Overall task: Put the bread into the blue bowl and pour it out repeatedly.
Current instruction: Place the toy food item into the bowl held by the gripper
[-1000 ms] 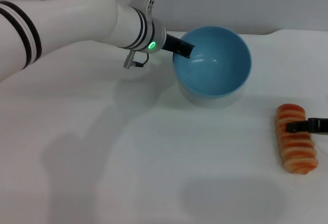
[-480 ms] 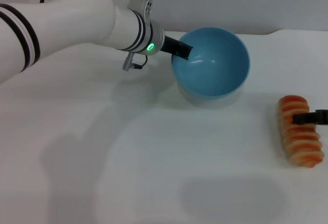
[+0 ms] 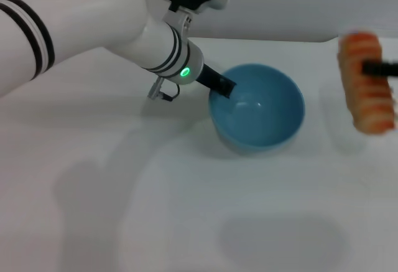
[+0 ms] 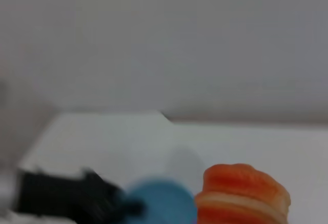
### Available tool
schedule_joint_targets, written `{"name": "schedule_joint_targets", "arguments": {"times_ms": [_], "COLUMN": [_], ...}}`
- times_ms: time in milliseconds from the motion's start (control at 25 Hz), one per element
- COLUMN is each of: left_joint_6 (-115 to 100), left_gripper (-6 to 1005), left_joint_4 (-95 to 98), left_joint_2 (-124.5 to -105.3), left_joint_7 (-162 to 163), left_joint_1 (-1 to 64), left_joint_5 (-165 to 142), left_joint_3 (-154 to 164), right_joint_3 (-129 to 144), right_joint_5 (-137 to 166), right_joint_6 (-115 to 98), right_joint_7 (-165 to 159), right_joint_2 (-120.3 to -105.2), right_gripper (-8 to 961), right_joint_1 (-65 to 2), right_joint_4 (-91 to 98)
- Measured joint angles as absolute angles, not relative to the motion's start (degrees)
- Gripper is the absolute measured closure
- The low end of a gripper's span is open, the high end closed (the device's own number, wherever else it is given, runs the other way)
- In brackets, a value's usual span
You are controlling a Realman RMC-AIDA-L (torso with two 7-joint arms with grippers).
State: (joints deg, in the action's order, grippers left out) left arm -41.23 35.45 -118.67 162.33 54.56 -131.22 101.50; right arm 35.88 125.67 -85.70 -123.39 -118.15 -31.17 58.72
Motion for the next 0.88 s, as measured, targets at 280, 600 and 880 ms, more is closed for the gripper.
{"name": "schedule_joint_targets", "arguments": {"times_ms": [280,600,880], "left_joint_6": [-42.2,-41.7,-40.7], "left_gripper": [1001,1000,1000], "left_joint_4": [37.0,37.1,37.1], "left_joint_2": [-119.02,-118.78,-118.74], "left_joint_7": [162.6,162.3,162.2], "left_joint_1": [54.1,53.5,53.4], "left_joint_5": [-128.7,-126.7,-126.7], "left_joint_3": [105.0,105.2,105.3], "right_joint_3": [41.2,47.6,49.8], "right_joint_5": [117.8,117.7,117.6], "right_joint_6": [-80.1,-71.9,-69.1], "right_joint_7": [-115.8,-111.3,-110.8], "right_joint_2": [-118.29,-118.77,-118.85], "right_gripper": [707,746,759], "right_joint_1": [-36.4,-40.8,-40.7], "right_joint_4": [46.2,34.8,33.5]}}
